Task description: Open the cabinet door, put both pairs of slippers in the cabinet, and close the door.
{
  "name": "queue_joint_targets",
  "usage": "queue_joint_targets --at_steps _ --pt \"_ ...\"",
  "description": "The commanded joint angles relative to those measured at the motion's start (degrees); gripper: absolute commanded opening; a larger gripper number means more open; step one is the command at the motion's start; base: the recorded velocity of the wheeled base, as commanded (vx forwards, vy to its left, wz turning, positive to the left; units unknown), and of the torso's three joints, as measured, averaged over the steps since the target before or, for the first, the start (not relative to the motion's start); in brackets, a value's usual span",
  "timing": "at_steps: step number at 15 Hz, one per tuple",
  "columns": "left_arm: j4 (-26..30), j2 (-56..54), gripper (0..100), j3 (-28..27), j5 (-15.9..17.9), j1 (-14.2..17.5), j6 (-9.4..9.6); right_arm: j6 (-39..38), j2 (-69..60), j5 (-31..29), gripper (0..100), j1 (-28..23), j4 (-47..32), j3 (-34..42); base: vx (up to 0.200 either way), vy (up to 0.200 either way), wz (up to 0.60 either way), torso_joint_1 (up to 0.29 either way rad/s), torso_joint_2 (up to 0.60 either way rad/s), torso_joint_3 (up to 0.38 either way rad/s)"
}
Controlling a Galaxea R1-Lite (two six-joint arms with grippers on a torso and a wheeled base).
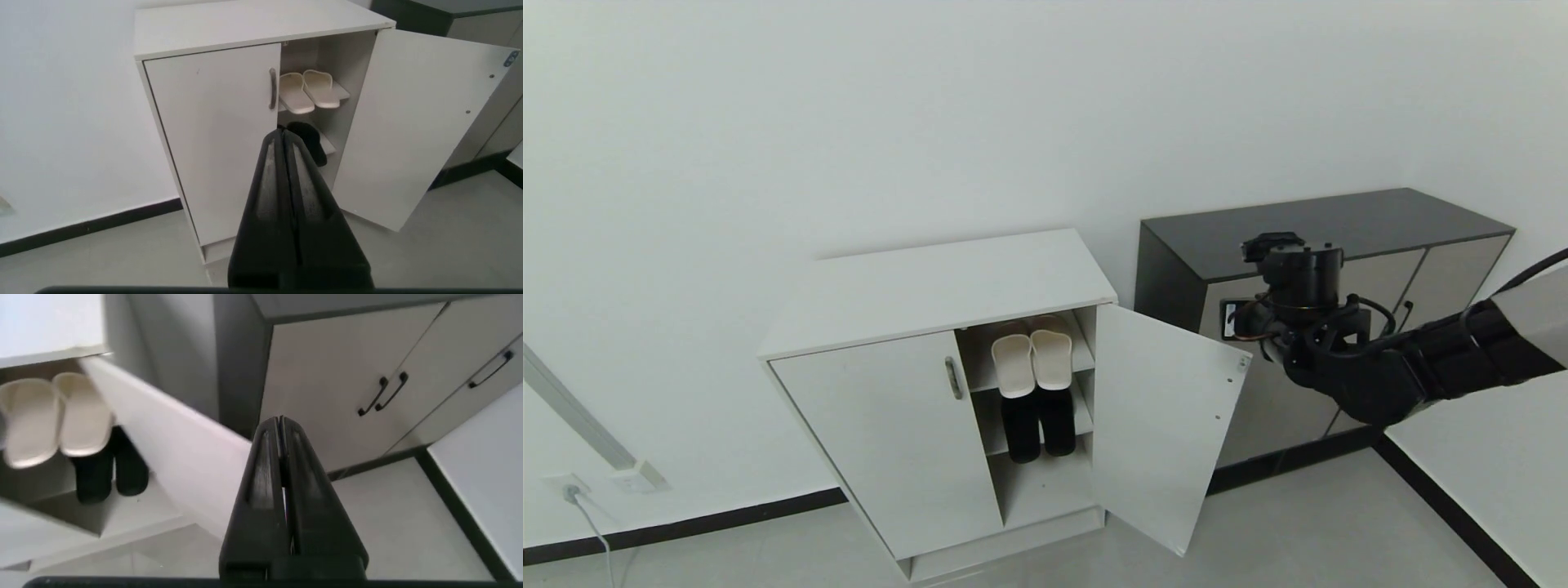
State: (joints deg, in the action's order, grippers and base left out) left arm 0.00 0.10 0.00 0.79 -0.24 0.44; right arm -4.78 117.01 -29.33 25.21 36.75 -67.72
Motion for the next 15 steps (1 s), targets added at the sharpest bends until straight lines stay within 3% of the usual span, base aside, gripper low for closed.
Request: queue_joint_targets --at_steps 1,15 --pt "0.0 0.0 0 0.0 0.0 0.0 0.0 -1.3 5.3 0.8 0 -1.7 0.0 -3.5 0.0 0.0 0.0 0.0 0.0 0.0" --pt "0.0 0.0 0 0.0 -0.1 0.0 -0.09 -1.7 10.4 2.6 0 -4.0 -2.4 -7.7 0.0 0.0 0.0 0.0 0.0 0.0"
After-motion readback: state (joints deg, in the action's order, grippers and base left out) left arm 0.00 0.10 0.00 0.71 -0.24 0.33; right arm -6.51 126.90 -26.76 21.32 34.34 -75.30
